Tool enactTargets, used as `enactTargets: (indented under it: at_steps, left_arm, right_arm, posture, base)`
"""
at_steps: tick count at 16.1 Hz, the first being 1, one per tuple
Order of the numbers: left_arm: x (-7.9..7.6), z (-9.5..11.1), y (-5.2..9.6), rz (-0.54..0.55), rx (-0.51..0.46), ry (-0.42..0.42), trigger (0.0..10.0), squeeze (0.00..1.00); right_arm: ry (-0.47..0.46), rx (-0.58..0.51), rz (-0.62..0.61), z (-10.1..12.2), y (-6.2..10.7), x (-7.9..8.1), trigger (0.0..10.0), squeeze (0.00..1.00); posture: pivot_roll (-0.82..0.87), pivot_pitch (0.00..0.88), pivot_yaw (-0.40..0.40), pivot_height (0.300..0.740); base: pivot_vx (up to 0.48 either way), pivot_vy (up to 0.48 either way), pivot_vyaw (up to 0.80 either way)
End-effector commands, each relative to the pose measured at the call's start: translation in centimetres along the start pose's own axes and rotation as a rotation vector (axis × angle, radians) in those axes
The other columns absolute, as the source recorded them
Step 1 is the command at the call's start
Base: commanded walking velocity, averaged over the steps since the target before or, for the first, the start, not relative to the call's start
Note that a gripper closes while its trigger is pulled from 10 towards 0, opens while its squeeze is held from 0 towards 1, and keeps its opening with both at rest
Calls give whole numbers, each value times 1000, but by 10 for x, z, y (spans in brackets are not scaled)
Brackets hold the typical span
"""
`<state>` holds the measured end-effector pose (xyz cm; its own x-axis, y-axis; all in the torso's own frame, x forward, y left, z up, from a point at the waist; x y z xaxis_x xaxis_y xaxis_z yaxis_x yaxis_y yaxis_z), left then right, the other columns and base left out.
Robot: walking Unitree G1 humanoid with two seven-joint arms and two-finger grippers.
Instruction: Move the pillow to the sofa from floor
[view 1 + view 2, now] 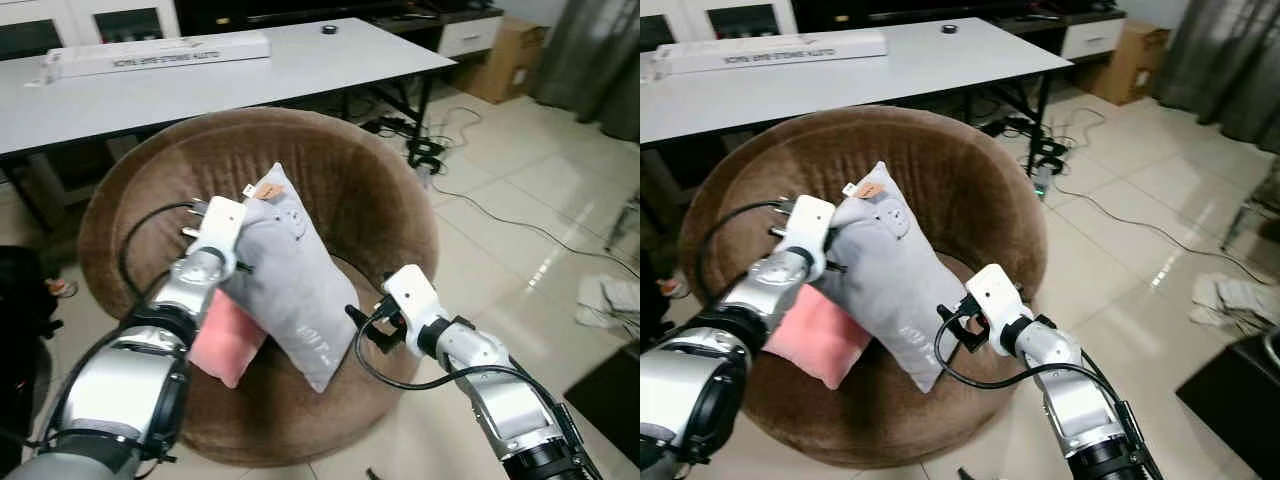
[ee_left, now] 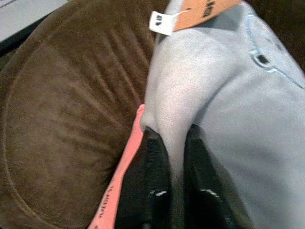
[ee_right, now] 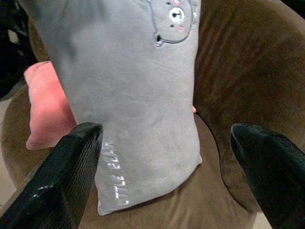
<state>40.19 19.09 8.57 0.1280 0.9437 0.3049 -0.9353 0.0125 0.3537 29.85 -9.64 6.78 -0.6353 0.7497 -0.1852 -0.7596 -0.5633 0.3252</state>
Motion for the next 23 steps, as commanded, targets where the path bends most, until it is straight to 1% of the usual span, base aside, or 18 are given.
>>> enactTargets:
  at_steps: [1, 2, 6, 7, 8, 9, 10, 11, 13, 15, 16, 17, 18, 19, 20, 21, 22, 23]
  left_arm:
    - [13, 12, -1, 41, -32, 3, 10000, 1000]
    - [19, 14, 0, 58, -39, -5, 10000, 1000]
    - [28, 20, 1, 76, -67, -41, 10000, 1000]
    - [27, 19, 1, 73, -74, -29, 10000, 1000]
    - [23, 18, 1, 49, -84, -5, 10000, 1000]
    - [11, 17, 1, -12, -102, 28, 10000, 1000]
    - [-8, 14, 3, -111, -136, 65, 10000, 0]
    - [-18, 13, 4, -156, -158, 83, 10000, 0]
    - [-47, 6, 13, -274, -232, 137, 10000, 0]
    - [-72, 3, 26, -350, -296, 255, 10000, 0]
    - [-87, -2, 33, -363, -303, 254, 10000, 0]
    - [-90, -6, 36, -357, -306, 234, 10000, 0]
    - [-90, -11, 38, -338, -304, 187, 10000, 0]
    - [-75, -20, 39, -259, -282, 138, 10000, 0]
    - [-67, -21, 41, -228, -283, 132, 10000, 0]
    - [-48, -23, 49, -163, -291, 151, 10000, 0]
    - [-40, -26, 53, -136, -290, 166, 10000, 0]
    - [-37, -27, 54, -122, -287, 165, 10000, 0]
  right_arm:
    - [10, 1, -25, 4, 1, -4, 10000, 0]
    - [6, 2, -35, 4, 1, -5, 10000, 0]
    - [-7, 6, -55, 3, 0, -3, 10000, 0]
    - [-19, 2, -75, 4, -1, -4, 10000, 0]
    - [-34, 1, -105, 4, -2, -8, 10000, 0]
    - [-53, 20, -154, -1, -1, -16, 10000, 0]
    - [-91, 49, -229, -9, 2, -26, 10000, 0]
    - [-109, 58, -258, -13, 3, -30, 10000, 0]
    - [-138, 109, -323, -27, 8, -37, 10000, 0]
    - [-201, 111, -349, -31, 7, -39, 10000, 0]
    - [-201, 118, -351, -33, 3, -38, 10000, 0]
    - [-203, 119, -356, -33, 2, -37, 10000, 0]
    - [-213, 121, -376, -32, -1, -39, 10000, 0]
    - [-227, 127, -409, -33, -3, -43, 10000, 0]
    - [-243, 132, -418, -35, -1, -44, 10000, 0]
    - [-285, 168, -462, -47, 7, -49, 10000, 0]
    - [-289, 178, -482, -51, 11, -53, 10000, 0]
    - [-295, 181, -496, -53, 13, -55, 10000, 0]
  posture:
    - [-96, 0, 20, 740]
    - [-93, 0, 21, 740]
    - [-76, 0, 27, 740]
    - [-73, 0, 32, 740]
    - [-69, 0, 36, 740]
    - [-63, 0, 38, 740]
    - [-57, 0, 43, 740]
    - [-51, 0, 45, 740]
    - [-32, 0, 44, 740]
    - [-5, 0, 37, 740]
    - [8, 0, 31, 740]
    - [11, 0, 30, 740]
    - [19, 0, 27, 740]
    - [29, 0, 30, 740]
    - [31, 0, 31, 740]
    - [34, 0, 32, 740]
    - [34, 0, 31, 740]
    - [34, 0, 32, 740]
  base:
    - [0, 0, 0]
    - [0, 0, 0]
    - [0, 0, 0]
    - [0, 0, 0]
    - [0, 0, 0]
    - [0, 0, 0]
    - [0, 0, 0]
    - [0, 0, 0]
    - [0, 0, 0]
    - [0, 0, -650]
    - [0, 0, -769]
    - [0, 0, -775]
    - [0, 0, -775]
    - [0, 0, -763]
    - [0, 0, -756]
    - [0, 0, -756]
    - [0, 0, -756]
    - [0, 0, -756]
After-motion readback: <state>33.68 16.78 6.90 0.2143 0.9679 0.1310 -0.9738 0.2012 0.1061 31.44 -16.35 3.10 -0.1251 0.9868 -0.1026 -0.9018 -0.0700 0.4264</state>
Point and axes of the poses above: a point about 5 cm out from each wrist's last joint towards the gripper, its own y axis pointing back from the gripper into the wrist, its own z axis along the axis of the wrist's last joint, x = y × z, the point moved 3 cm from there along -y, pointing out of the wrist towards the gripper, and after that the axes turned 1 degree about y, right-handed, at the moved point
